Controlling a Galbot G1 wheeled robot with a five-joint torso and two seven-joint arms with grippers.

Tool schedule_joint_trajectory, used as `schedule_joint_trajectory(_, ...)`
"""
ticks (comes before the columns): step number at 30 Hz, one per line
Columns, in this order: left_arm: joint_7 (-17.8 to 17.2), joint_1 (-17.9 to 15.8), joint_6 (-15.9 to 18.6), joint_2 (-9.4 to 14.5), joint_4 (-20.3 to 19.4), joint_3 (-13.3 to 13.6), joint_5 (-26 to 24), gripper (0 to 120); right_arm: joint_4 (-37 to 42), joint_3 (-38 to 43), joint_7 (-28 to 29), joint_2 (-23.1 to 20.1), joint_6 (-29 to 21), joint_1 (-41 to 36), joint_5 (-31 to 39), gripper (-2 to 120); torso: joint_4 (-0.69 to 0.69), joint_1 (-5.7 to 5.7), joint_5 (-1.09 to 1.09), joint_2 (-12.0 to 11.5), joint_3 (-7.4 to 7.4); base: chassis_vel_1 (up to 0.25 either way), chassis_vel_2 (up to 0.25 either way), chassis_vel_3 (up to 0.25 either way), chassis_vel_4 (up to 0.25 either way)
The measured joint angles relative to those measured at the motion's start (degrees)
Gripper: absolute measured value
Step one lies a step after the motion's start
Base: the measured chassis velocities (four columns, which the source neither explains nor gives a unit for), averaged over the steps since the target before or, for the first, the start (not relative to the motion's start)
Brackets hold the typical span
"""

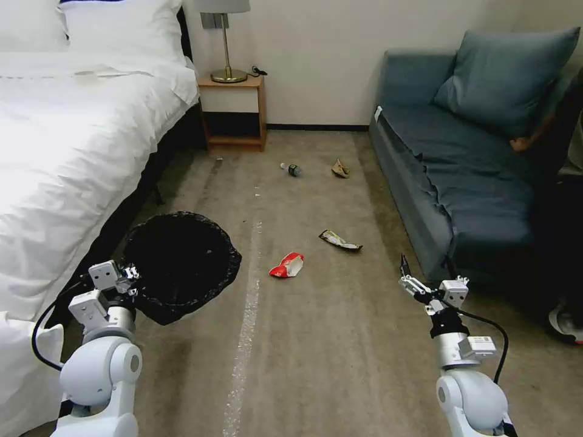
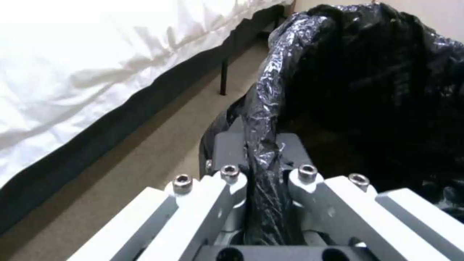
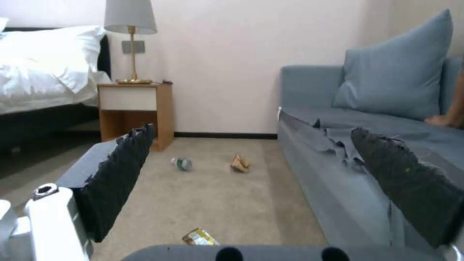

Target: Pick up the trash bin, then pick up the garbage on the floor and place it into the trash bin.

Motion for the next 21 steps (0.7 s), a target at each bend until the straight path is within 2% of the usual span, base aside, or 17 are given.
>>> schedule_joint_trajectory(21,0.12,0.21,-0.13,-0.5,-0.07,0.28,0.76,5,-1.09,1.41,-1.73,0.31,1.09,0.98,-0.56,100,0.0,0.0,0.0,0.0,0.0,0.0,0.0,0.0,0.0)
